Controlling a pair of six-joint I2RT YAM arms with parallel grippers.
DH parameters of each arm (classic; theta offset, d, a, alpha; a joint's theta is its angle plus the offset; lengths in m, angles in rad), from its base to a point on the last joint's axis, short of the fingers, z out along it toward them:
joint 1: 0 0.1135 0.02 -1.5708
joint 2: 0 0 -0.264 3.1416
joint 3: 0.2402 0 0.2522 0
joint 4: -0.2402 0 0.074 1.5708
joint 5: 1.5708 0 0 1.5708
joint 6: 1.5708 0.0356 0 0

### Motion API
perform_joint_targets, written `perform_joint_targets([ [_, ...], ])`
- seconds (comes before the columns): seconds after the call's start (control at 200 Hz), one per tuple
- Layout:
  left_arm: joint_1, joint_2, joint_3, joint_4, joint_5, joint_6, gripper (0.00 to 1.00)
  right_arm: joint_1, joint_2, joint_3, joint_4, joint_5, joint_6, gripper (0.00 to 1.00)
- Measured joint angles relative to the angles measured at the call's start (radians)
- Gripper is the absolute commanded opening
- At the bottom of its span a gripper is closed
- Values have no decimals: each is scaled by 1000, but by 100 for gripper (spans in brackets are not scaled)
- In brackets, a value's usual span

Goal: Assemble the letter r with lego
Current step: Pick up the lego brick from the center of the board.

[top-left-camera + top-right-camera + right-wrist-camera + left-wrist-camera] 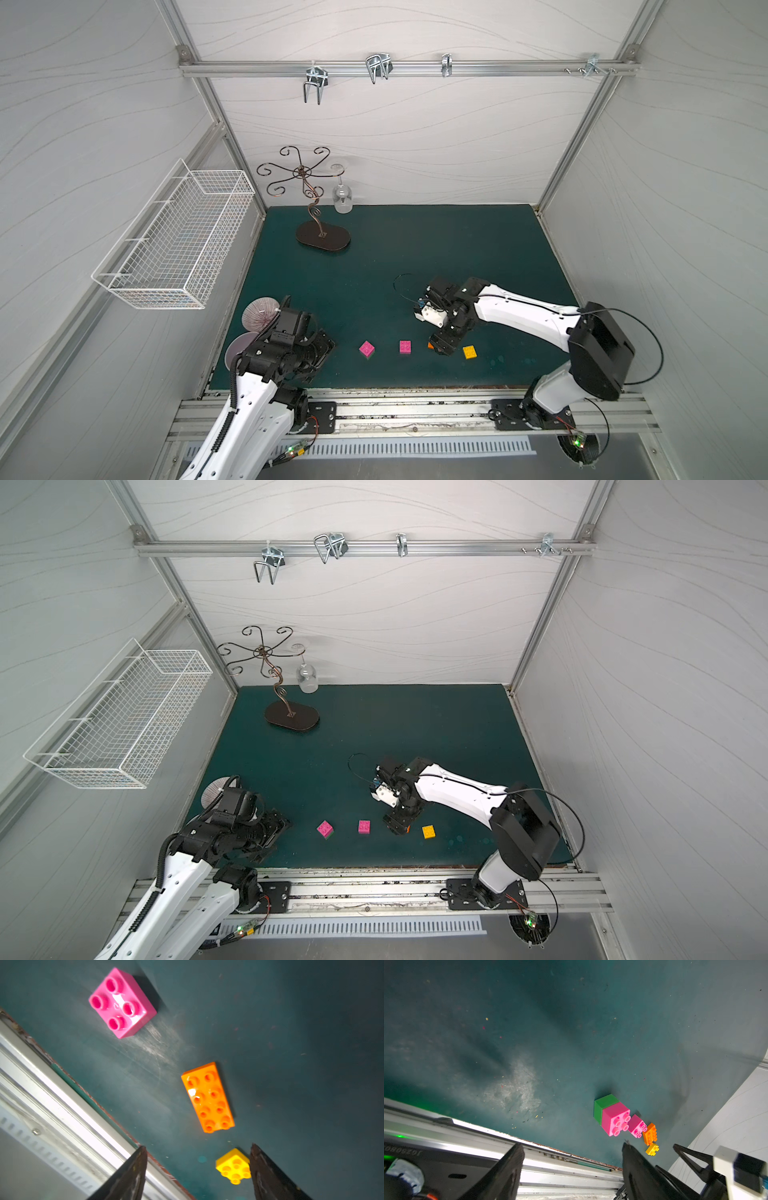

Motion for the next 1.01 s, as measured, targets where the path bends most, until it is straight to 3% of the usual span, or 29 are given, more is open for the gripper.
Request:
perform_joint_targets([
  [0.42, -4, 30, 0, 45, 1, 0, 78, 3, 34, -57, 105, 4, -195, 63],
  [0.52, -4, 29, 0, 52, 1, 0, 78, 30, 43, -60, 123, 18, -216, 48],
  [0.6, -5, 29, -1, 61, 1, 0, 78, 51, 68, -61, 136, 39, -235, 45],
  [0.715, -5, 28, -5, 71, 2, 0, 78, 66, 95, -64, 151, 47, -237, 46],
  [0.92, -5, 17, -9, 76, 2, 0, 78, 66, 114, -65, 158, 79, -246, 60],
  [1.005, -5, 10, -14, 76, 2, 0, 79, 66, 121, -65, 159, 95, -248, 61],
])
